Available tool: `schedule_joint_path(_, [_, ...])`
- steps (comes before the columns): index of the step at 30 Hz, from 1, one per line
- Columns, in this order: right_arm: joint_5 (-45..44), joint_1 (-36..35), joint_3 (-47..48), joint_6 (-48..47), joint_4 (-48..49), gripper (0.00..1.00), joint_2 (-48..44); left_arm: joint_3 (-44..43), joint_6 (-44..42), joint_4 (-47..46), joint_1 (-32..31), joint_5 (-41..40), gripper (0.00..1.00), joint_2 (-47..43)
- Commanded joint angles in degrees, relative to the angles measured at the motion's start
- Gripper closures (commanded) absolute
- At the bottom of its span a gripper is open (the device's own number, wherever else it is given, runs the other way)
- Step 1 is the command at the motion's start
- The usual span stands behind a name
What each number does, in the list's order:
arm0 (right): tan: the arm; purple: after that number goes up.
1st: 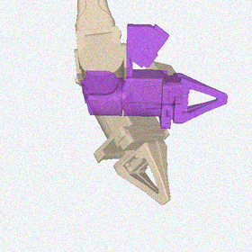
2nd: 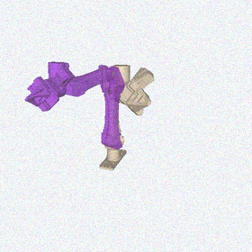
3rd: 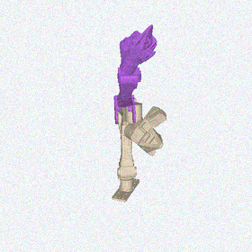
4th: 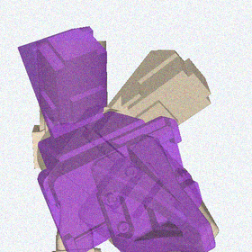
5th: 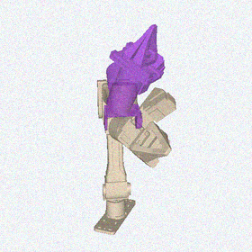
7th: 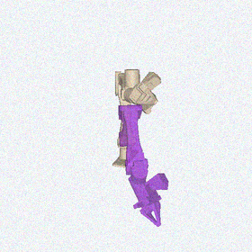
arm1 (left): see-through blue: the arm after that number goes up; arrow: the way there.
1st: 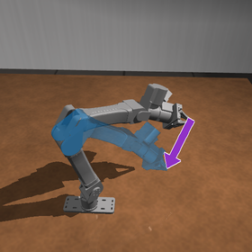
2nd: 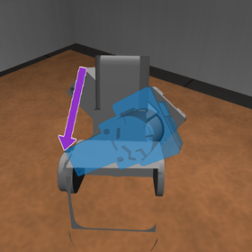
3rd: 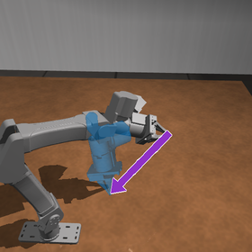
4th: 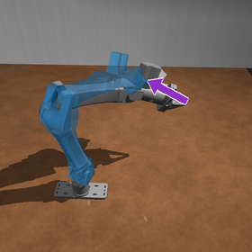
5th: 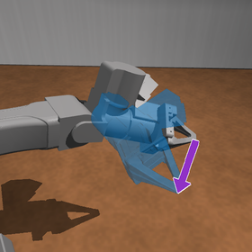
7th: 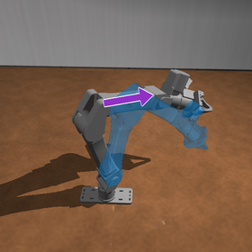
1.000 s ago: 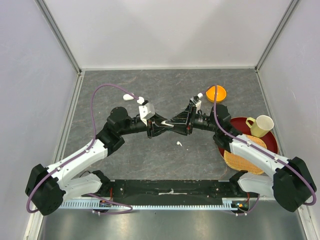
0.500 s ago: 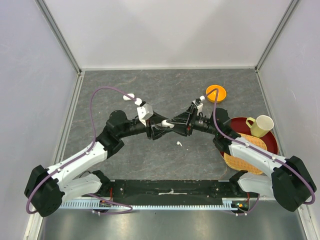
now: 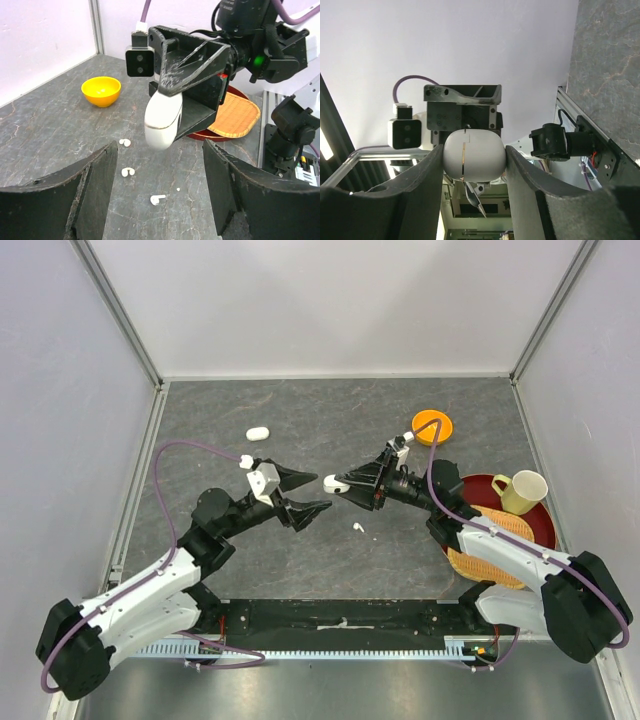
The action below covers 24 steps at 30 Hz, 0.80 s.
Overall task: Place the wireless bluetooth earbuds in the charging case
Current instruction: Pick up the charging case at the center of the board.
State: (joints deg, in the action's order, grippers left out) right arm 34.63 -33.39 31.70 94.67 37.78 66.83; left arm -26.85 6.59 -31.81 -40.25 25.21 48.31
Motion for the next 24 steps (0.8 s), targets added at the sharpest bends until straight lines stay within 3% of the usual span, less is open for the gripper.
schedule_joint_path(1, [-0.44,-0.01,-0.41,3.59,6.25,0.78,0.06,2.68,3.34,-10.01,0.0,-3.24,0.25,-0.06])
schedule_joint_path(4, [0.17,-0.1,-0.77,4.82,6.61,0.78,-0.29,4.35,4.48,-17.3,0.0,-3.68,0.26,1.43])
schedule_joint_path(10, [1.05,-0.1,-1.21,5.35,6.69,0.77,-0.91,2.07,5.27,-22.67,0.0,-1.49,0.3,6.08])
schedule_joint_path(24, [2.11,-0.1,-0.68,5.61,7.57,0.76,-1.52,-1.27,8.7,-24.17,0.0,5.64,0.42,11.54])
